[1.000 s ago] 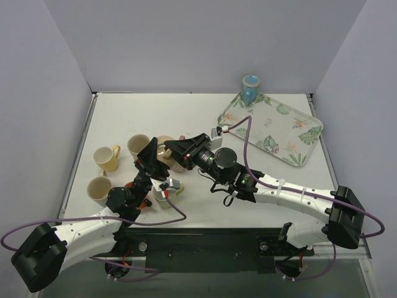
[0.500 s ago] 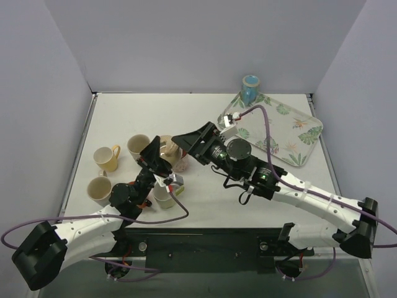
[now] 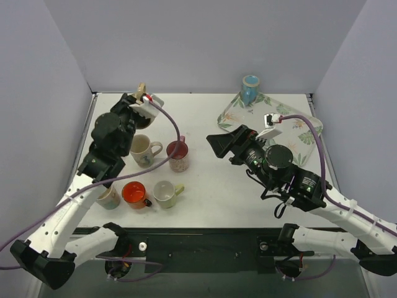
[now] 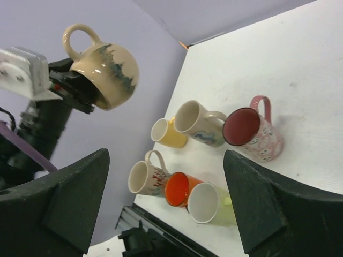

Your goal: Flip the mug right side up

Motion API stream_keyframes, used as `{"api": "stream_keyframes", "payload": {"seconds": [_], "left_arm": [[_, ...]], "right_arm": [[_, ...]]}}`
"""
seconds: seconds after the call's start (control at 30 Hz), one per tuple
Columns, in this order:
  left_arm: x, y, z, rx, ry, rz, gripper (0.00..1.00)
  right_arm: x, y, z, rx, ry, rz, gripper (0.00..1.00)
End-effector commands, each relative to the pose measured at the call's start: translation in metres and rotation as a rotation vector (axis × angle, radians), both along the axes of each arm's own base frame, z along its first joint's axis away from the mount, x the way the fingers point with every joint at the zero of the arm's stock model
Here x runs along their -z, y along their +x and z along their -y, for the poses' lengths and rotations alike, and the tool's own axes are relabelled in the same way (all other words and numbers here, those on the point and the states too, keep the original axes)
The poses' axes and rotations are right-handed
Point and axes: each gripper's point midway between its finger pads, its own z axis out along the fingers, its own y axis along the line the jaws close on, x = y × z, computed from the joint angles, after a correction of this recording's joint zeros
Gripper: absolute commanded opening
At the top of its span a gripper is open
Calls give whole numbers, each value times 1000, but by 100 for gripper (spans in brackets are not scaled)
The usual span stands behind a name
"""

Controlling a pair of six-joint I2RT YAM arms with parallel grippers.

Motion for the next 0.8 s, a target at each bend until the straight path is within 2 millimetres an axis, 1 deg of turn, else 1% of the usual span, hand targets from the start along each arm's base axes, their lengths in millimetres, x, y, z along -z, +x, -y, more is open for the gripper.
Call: {"api": "stream_keyframes", "payload": {"seconds": [0.0, 0.03, 0.07, 0.1, 0.13, 0.17, 0.2, 0.23, 0.27, 0.3, 0.33, 0.37, 0.4, 0.43, 0.47, 0.5, 0.53, 0.57, 0.6, 0.63, 0.67, 0.7, 0.73, 0.77], "left_arm": [[46, -9, -28, 25, -51, -478, 0], [63, -19, -31, 41, -56, -600, 0], [58, -15, -30, 74, -90, -635, 0], [72, -25, -28, 92, -90, -734, 0], [72, -26, -11, 166, -108, -786, 0], [85, -39, 1, 210, -100, -876, 0], [88, -41, 22, 282, -112, -941, 0], [91, -56, 40, 334, -86, -1000, 0], [107, -56, 55, 353, -68, -1078, 0], [121, -68, 81, 414, -13, -1149, 0], [126, -72, 90, 433, -1, -1176, 0], [139, -83, 113, 483, 60, -1213, 0], [144, -88, 123, 503, 84, -1229, 0], [158, -100, 144, 548, 154, -1258, 0], [165, -106, 153, 566, 184, -1272, 0], [181, -114, 169, 597, 233, -1302, 0], [190, -118, 179, 619, 261, -1320, 0], [206, -124, 192, 639, 295, -1350, 0], [215, -123, 201, 650, 309, -1356, 0], [233, -126, 211, 654, 346, -1390, 0], [240, -126, 217, 662, 360, -1395, 0], [255, -127, 224, 657, 396, -1418, 0], [261, -126, 232, 666, 415, -1402, 0], [277, -121, 231, 628, 461, -1402, 0]], "right_arm": [[10, 1, 29, 62, -186, 54, 82], [5, 0, 32, 61, -195, 64, 83], [10, 1, 39, 69, -249, 68, 83], [11, 1, 44, 81, -279, 75, 83], [16, 2, 51, 89, -334, 77, 85], [18, 6, 62, 130, -366, 75, 86], [25, 7, 75, 156, -418, 64, 86], [30, 15, 91, 217, -446, 48, 88], [43, 16, 104, 244, -480, 24, 88], [44, 21, 123, 306, -478, 11, 89], [58, 23, 132, 324, -515, -12, 89], [60, 27, 148, 375, -518, -23, 91], [72, 28, 159, 403, -553, -51, 92], [75, 29, 175, 447, -555, -66, 94], [84, 30, 184, 468, -576, -91, 94], [89, 31, 198, 506, -581, -115, 95], [97, 32, 205, 525, -589, -135, 96], [101, 34, 216, 557, -584, -153, 96], [109, 35, 220, 564, -593, -173, 96], [113, 37, 225, 577, -585, -192, 96], [121, 39, 230, 585, -582, -218, 97], [124, 41, 232, 588, -582, -233, 97], [131, 43, 236, 598, -579, -258, 97], [134, 45, 237, 606, -574, -273, 97]]}}
